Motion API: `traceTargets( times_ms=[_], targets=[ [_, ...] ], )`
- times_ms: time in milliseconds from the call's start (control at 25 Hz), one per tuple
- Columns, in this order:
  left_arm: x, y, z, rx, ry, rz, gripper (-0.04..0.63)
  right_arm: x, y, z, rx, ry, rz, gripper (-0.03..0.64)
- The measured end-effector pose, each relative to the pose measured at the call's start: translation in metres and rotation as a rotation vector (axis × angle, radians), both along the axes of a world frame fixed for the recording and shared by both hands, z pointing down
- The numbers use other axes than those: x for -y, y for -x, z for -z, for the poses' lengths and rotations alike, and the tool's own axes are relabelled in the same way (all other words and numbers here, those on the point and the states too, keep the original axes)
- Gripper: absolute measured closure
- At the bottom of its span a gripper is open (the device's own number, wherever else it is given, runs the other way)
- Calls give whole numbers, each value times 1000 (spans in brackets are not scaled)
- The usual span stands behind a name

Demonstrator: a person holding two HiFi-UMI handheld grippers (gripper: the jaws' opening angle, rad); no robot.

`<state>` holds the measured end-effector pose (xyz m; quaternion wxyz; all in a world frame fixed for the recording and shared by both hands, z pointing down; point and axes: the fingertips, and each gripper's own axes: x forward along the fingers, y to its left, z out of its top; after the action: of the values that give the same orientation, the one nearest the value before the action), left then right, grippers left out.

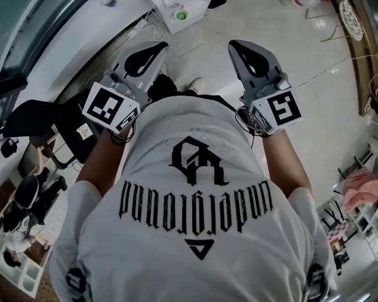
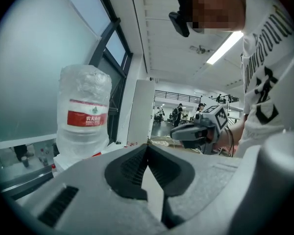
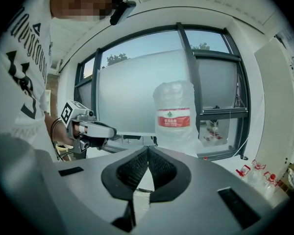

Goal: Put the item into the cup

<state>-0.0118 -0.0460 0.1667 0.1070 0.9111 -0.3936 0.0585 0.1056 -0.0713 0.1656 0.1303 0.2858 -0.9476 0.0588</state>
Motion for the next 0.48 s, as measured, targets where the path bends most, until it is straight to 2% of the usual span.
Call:
traceTargets(
  times_ms=[360,480],
  targets=[
    [-4,-4,35,-12,-44,22,581,-6,-33,33,1,-54,-11,602],
    [-1,-3,50,-45,-57,34,581,-6,-38,44,4,-73,-13,602]
  ],
)
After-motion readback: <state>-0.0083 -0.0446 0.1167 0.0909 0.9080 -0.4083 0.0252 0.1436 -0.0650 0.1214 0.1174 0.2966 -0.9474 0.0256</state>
